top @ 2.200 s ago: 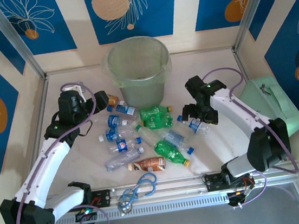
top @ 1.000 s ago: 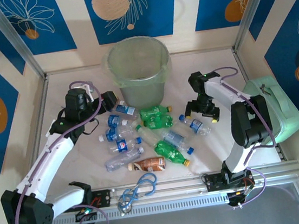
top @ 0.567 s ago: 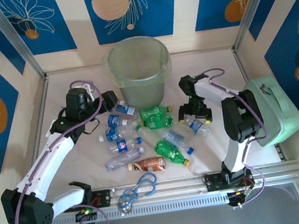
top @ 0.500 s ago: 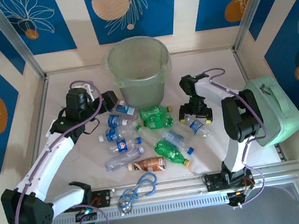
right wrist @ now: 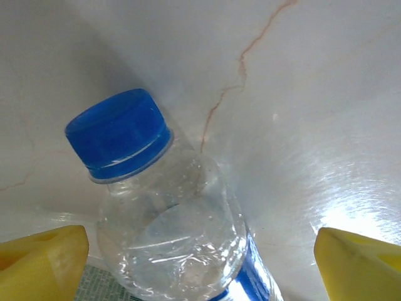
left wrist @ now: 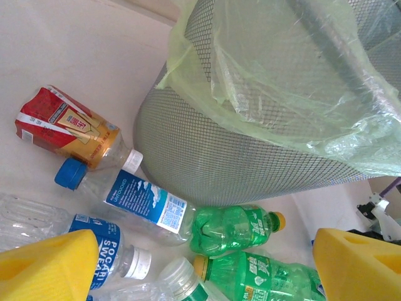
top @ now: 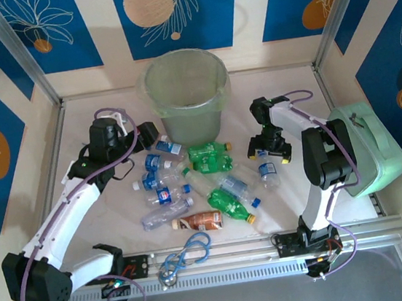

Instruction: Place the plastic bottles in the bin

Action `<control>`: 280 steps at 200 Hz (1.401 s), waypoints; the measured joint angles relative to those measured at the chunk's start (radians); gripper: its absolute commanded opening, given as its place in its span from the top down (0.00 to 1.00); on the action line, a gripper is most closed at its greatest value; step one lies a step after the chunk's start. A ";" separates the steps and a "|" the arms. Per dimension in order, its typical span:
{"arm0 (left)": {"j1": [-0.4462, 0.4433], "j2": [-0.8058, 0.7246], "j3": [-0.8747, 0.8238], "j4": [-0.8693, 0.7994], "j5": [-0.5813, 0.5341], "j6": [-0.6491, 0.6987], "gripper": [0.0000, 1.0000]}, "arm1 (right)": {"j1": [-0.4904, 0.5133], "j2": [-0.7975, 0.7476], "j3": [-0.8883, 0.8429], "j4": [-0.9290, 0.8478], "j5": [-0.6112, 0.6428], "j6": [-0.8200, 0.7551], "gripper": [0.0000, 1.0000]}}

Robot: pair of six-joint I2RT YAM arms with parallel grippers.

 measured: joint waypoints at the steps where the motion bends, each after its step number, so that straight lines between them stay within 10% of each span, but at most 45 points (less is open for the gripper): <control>1: 0.000 0.000 0.000 0.000 0.000 0.000 0.12 | 0.001 0.001 0.000 0.000 0.000 0.000 0.09; 167: -0.005 0.022 0.015 0.000 0.015 -0.011 0.12 | -0.009 0.041 -0.051 0.063 0.008 0.045 0.47; 280: -0.032 0.046 0.116 0.076 0.145 -0.017 0.10 | -0.016 -0.397 0.211 0.073 -0.108 0.086 0.49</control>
